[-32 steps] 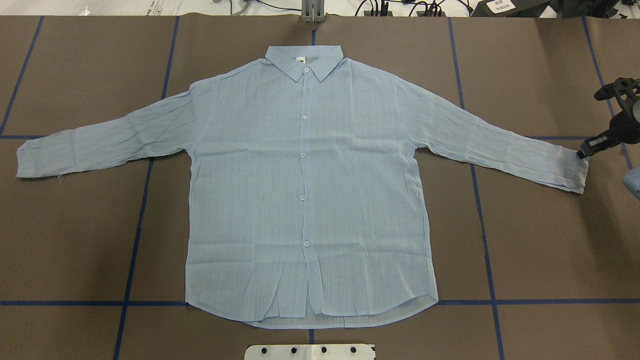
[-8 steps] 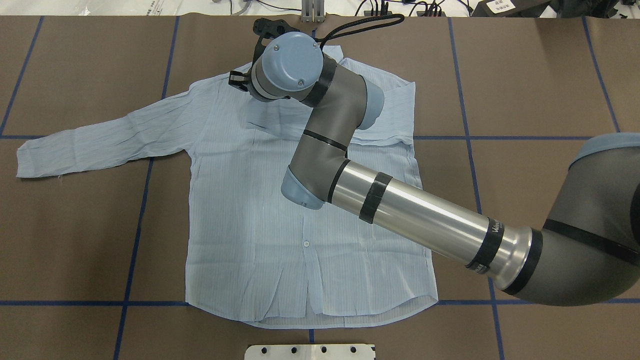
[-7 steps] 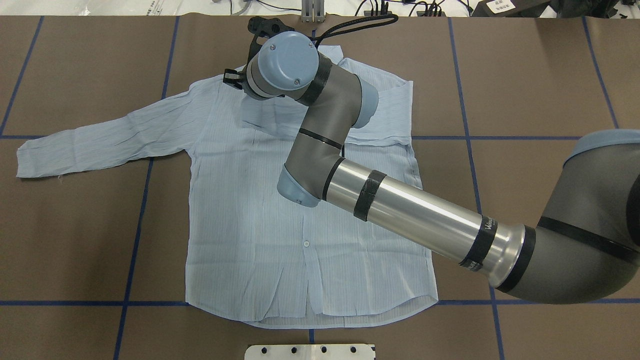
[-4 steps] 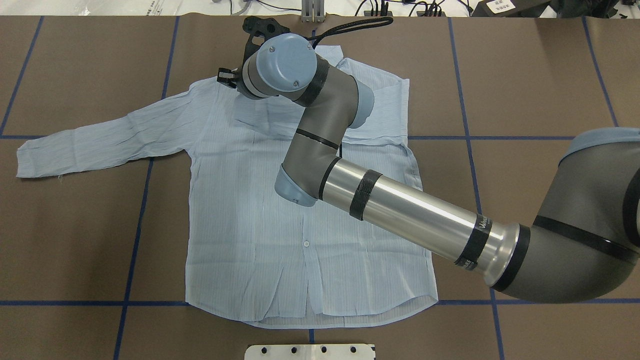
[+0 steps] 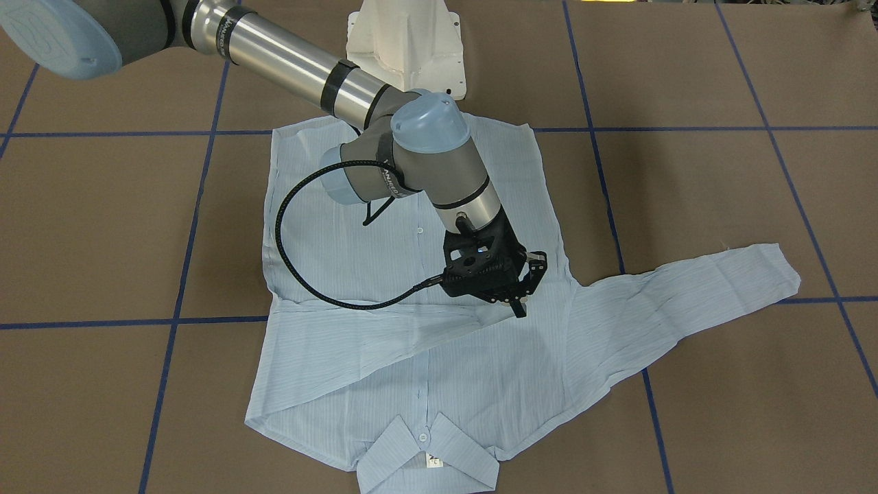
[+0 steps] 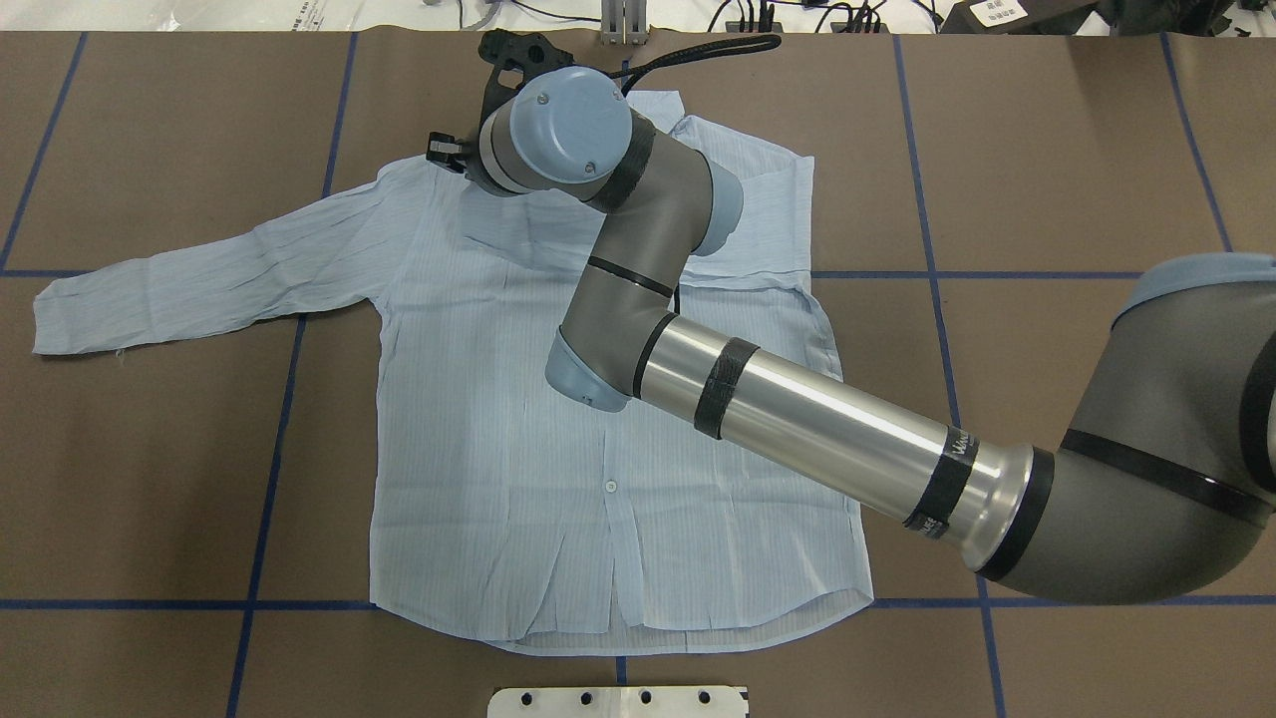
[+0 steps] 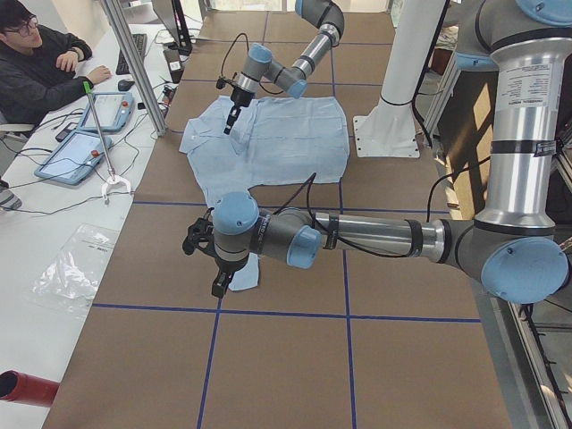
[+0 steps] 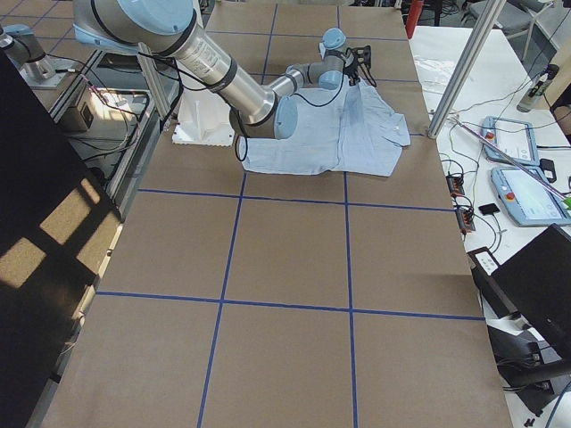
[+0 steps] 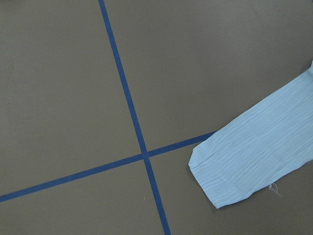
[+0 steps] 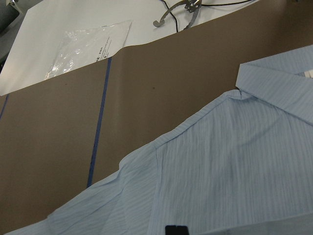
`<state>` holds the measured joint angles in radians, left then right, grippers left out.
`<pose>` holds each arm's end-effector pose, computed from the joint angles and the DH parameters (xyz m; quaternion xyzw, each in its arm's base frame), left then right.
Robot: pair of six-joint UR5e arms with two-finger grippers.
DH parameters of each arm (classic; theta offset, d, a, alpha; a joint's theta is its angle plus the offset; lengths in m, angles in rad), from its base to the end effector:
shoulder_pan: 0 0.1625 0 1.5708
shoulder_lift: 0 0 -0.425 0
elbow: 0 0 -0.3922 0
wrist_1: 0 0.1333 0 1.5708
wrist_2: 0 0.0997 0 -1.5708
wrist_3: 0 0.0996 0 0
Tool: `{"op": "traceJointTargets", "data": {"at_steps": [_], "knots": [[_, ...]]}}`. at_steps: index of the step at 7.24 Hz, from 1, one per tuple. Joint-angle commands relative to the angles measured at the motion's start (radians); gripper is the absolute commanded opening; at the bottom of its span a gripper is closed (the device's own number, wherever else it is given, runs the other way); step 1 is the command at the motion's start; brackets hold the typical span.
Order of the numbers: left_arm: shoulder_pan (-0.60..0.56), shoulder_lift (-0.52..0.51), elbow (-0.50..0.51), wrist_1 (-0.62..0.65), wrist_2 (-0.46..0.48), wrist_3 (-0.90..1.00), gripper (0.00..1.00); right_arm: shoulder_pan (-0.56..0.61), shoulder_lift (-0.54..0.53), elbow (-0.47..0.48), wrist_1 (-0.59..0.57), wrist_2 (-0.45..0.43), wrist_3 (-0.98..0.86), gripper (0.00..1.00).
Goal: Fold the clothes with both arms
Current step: 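Carry the grasped sleeve with the right gripper across the shirt body, then lay the sleeve flat across the chest and open the right gripper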
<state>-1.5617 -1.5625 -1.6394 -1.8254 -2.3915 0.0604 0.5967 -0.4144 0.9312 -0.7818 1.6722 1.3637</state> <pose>-0.0558 -0.5043 0.5975 0.1538 0.3902 0.0940 0.9029 -0.6353 -0.5805 0.0696 0.2003 -0.5741 0.1234 0.7843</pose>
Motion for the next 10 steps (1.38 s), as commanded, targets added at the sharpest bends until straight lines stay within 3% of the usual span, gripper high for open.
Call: {"op": "traceJointTargets", "data": {"at_steps": [1, 4, 6, 8, 10], "knots": [[0.0, -0.004, 0.007, 0.0, 0.0, -0.001, 1.0, 0.0, 0.008, -0.003, 0.002, -0.002, 0.002, 0.99], [0.002, -0.013, 0.009, 0.0, 0.0, -0.002, 1.0, 0.0, 0.017, 0.003, 0.004, -0.002, 0.044, 1.0], [0.006, -0.063, 0.027, -0.018, 0.005, -0.159, 1.0, 0.003, -0.038, 0.055, -0.005, 0.0, 0.043, 1.0], [0.061, -0.054, 0.062, -0.233, 0.014, -0.485, 1.0, 0.037, -0.218, 0.257, -0.04, 0.039, 0.04, 1.0], [0.202, 0.028, 0.061, -0.485, 0.182, -0.809, 1.0, 0.121, -0.302, 0.389, -0.213, 0.205, -0.01, 1.0]]}}
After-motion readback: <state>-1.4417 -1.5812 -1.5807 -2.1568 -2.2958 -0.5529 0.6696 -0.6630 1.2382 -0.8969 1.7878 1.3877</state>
